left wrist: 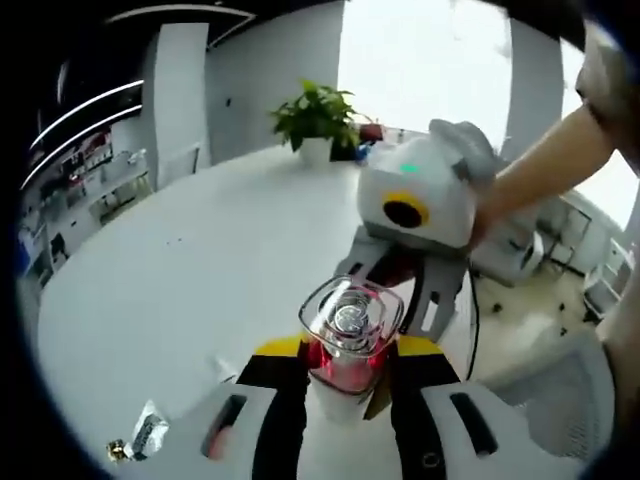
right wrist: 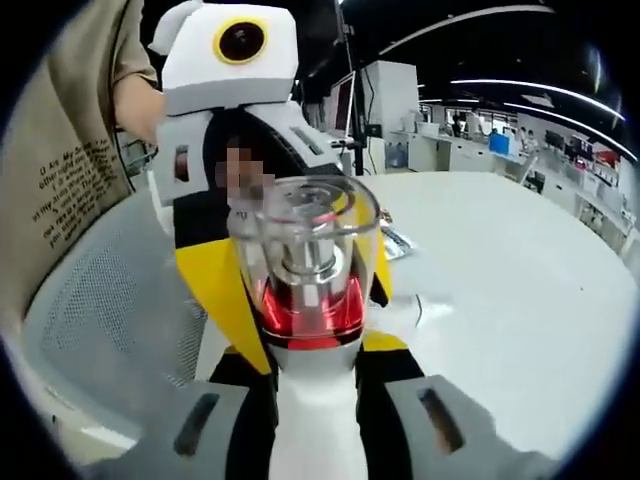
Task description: Arrange the skincare products in the storage area until every visible bottle or jar stands upright without overlapping.
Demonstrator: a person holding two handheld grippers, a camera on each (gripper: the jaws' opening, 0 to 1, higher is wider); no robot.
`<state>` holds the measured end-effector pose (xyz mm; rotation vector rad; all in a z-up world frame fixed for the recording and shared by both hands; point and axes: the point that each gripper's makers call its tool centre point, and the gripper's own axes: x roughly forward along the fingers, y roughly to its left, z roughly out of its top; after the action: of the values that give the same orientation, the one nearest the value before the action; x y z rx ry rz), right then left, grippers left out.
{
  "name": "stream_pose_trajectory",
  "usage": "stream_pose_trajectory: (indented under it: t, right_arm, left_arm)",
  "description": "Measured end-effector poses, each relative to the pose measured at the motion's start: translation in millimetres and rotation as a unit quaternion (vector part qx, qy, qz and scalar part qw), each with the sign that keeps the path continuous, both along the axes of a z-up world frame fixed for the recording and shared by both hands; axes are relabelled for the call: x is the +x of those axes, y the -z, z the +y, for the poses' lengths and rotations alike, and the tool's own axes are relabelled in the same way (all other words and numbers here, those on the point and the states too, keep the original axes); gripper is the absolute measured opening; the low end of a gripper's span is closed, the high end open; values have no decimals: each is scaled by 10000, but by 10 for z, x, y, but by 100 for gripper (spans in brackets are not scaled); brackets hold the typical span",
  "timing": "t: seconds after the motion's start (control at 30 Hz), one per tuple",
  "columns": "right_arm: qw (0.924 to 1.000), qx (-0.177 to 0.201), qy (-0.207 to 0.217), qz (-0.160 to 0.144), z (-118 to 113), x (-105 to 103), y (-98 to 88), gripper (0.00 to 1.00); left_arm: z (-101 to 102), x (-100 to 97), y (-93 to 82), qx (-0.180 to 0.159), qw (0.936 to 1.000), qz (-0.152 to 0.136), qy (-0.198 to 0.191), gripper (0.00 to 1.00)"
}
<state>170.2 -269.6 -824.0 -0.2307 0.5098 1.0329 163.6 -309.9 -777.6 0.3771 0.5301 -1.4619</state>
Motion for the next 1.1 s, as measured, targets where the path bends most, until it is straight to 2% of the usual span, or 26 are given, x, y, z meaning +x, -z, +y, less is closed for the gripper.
stream_pose_trajectory:
  t: [0.3,0.5,0.83,1.1]
  right_arm:
    - [9994,-184,-275,-23,-98,116,20,28]
    - [9995,-158,-242,-88,-155,248,0,28]
    - [9994,-160,-216,-196,-305,625,-25,29]
    - [9996,-112,-177,-189,-465,816,-46,29]
  left_arm:
    - [-69,118,9,-228,9996,59,-133,28]
    - [-154,276,-4,-309,9995,29,-82,28]
    - [-312,657,-21,-395,9991,-79,-98,28]
    - [-456,834,-33,-411,9990,-123,-91,28]
